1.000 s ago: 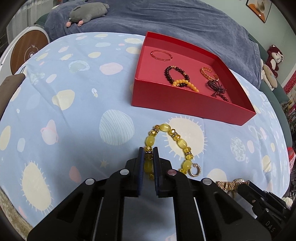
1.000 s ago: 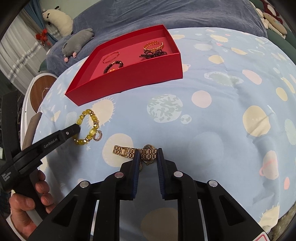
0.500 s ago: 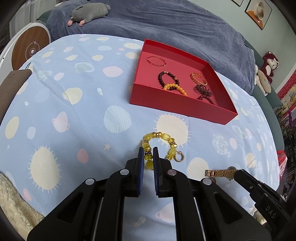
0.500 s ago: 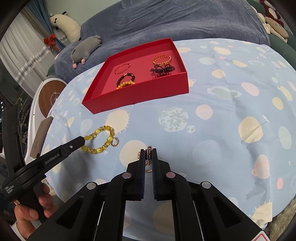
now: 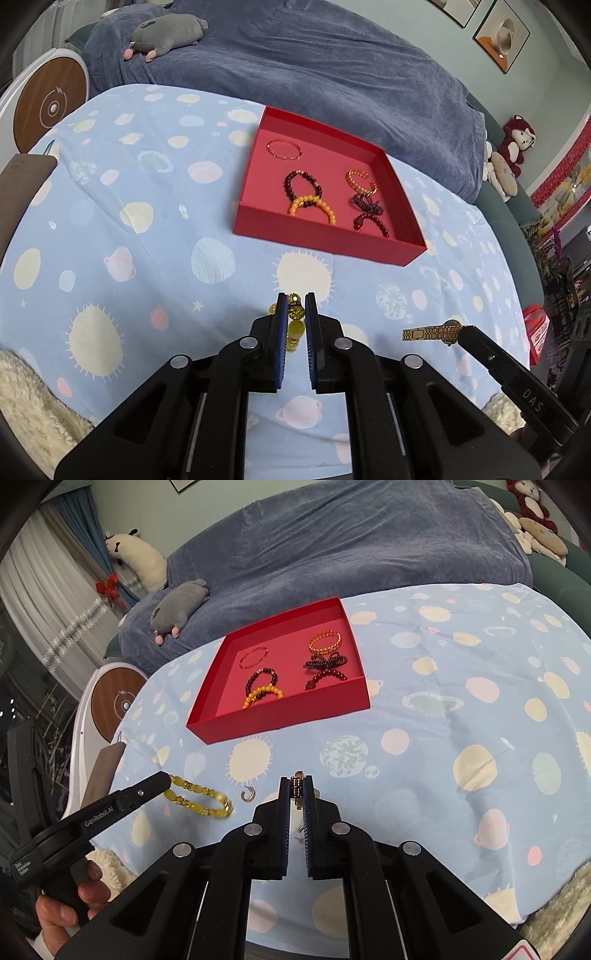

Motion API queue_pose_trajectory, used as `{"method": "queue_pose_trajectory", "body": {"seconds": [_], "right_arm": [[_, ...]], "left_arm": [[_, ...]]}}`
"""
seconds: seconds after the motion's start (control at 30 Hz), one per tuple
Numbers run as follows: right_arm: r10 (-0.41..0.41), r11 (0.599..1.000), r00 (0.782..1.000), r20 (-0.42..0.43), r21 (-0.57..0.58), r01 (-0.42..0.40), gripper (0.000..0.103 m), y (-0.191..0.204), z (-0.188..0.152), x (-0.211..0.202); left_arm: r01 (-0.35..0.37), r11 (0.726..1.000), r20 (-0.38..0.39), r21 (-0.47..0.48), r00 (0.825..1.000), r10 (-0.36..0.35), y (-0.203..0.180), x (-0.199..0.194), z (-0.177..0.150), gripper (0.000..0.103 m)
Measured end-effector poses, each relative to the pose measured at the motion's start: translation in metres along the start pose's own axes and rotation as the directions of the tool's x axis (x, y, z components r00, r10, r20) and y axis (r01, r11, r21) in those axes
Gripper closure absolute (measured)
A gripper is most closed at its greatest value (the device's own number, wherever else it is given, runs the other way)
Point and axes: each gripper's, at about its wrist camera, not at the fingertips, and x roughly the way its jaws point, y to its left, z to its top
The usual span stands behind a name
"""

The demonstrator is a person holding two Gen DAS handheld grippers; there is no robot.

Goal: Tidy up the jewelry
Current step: 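Lift both bracelets into the red box and open both grippers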

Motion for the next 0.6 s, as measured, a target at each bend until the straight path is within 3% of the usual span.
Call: {"method": "queue_pose_trajectory", "body": {"seconds": [0.23, 0.6], "right_arm": [[0.016, 1.000, 1.000, 0.023, 0.011, -0.016, 0.097, -0.003, 0.025, 0.001], [0.062, 0.998, 0.995, 0.076, -0.015, -0.062, 0.097, 0.007, 0.112, 0.039]], "left_arm": [[0.020, 0.999, 0.034, 0.043, 0.999, -0.022, -0.015, -0.009, 0.031, 0.094], [0.043, 0.993, 0.092, 0.114, 0.994, -0.053, -0.052, 0.022, 0.127, 0.094]]}}
